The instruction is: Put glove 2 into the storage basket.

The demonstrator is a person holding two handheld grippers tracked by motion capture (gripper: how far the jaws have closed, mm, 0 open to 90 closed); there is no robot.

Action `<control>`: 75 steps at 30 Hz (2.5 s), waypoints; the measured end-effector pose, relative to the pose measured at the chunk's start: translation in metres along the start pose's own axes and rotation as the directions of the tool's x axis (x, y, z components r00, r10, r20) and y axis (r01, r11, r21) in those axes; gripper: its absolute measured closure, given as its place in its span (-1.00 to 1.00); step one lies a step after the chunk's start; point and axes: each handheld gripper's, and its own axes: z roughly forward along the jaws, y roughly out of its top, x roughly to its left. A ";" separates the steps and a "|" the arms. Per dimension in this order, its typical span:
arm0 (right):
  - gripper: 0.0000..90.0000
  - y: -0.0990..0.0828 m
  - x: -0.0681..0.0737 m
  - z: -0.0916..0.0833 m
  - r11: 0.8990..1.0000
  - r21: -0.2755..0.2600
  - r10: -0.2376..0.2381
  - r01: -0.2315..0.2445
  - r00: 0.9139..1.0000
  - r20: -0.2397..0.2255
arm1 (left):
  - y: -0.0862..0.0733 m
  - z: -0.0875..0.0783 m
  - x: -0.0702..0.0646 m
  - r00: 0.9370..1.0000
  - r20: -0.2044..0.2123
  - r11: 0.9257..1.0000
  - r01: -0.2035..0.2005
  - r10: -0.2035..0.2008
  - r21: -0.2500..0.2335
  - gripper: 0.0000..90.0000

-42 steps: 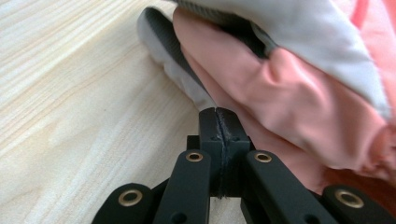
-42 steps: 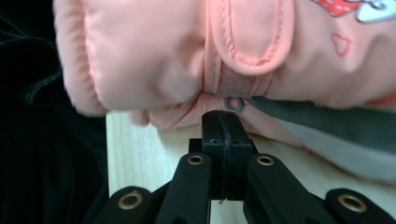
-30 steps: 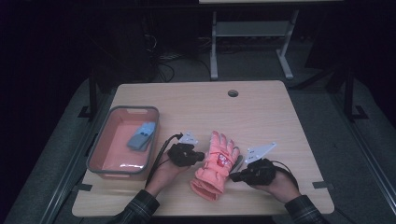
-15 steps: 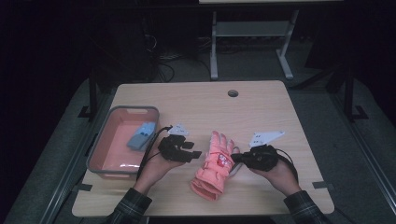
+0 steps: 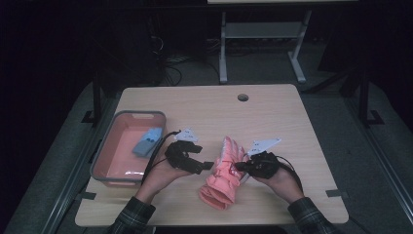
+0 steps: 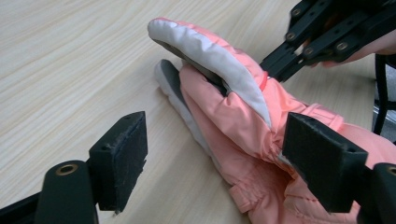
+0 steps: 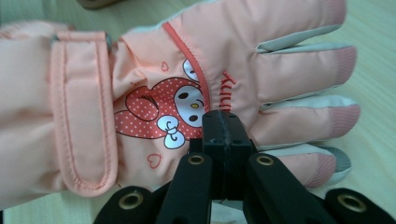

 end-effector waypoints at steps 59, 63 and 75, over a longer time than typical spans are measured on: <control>1.00 -0.009 0.005 0.021 0.997 0.067 -0.037 0.035 0.999 0.035 | -0.019 0.094 0.019 0.934 0.285 0.972 0.180 -0.216 0.149 -0.23; 1.00 -0.010 0.005 0.020 0.998 0.063 -0.029 0.027 0.999 0.035 | -0.018 0.092 0.020 0.935 0.281 0.972 0.178 -0.216 0.155 -0.07; 0.08 -0.026 -0.010 -0.021 0.992 -0.099 0.081 -0.074 0.995 0.063 | -0.015 0.088 0.022 0.931 0.290 0.970 0.180 -0.222 0.163 0.23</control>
